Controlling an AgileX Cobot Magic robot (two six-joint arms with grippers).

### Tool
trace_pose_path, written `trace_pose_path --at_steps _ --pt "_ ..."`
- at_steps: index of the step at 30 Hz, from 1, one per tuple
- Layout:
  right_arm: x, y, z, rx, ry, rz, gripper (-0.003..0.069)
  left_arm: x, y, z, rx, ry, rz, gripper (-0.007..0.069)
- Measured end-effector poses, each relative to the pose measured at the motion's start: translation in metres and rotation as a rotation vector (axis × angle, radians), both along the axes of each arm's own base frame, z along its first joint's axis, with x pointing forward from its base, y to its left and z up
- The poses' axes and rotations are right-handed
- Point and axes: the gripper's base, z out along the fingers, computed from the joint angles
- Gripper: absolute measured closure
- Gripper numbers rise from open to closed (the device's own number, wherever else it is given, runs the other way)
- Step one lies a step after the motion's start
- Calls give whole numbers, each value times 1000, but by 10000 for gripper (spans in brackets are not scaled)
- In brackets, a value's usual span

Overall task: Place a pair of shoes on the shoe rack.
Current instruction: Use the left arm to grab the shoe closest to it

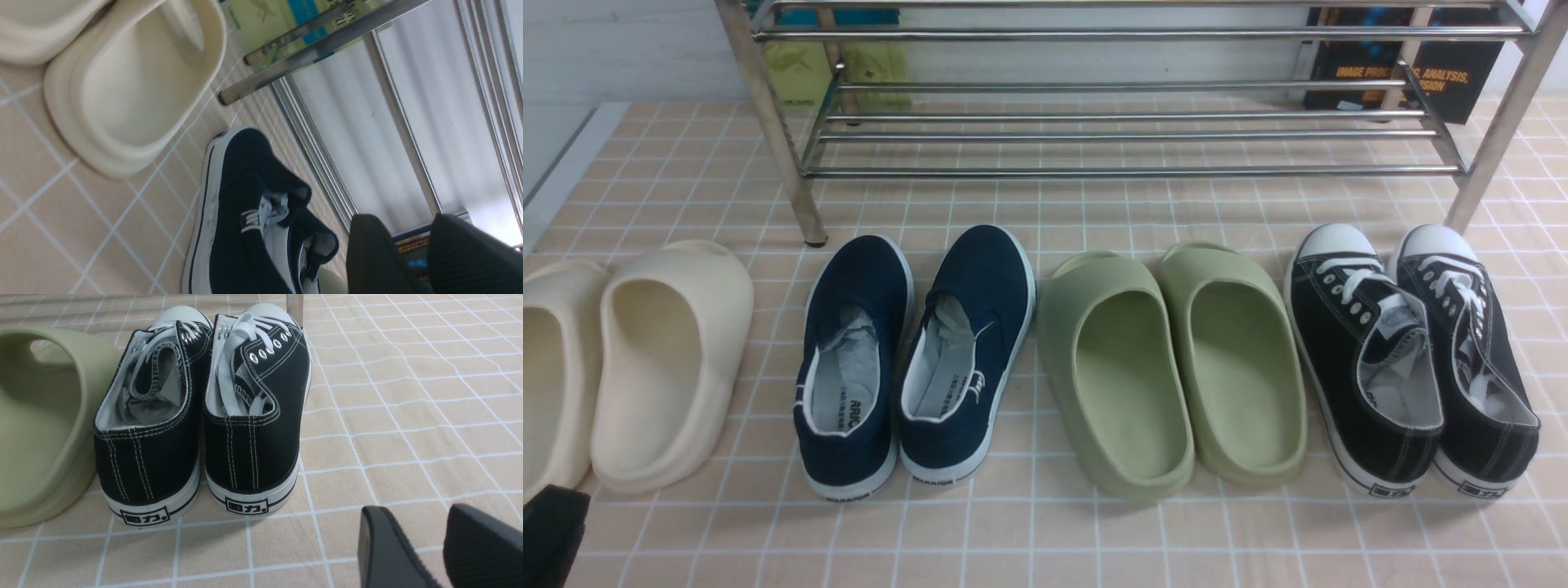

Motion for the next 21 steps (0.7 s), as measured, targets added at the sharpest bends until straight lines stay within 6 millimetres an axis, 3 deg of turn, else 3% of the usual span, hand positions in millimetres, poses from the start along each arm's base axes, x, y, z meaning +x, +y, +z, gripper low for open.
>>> trace_pose_path --at_steps 2,5,8,9,11,14,17,21 --pt "0 0 0 0 0 0 421 -3 0 19 107 -56 6 386" --pt "0 0 0 0 0 0 421 -16 1 65 378 -116 27 419" --pt "0 0 0 0 0 0 421 -17 5 95 639 54 34 501" --pt "0 0 0 0 0 0 421 -18 5 99 655 81 32 509" --pt "0 0 0 0 0 0 421 -7 13 113 799 338 18 589" --pt "0 0 0 0 0 0 421 16 24 132 886 685 -9 622" --pt "0 0 0 0 0 0 421 37 29 142 918 848 -32 622" --pt "0 0 0 0 0 0 421 95 26 143 972 1078 -172 622"
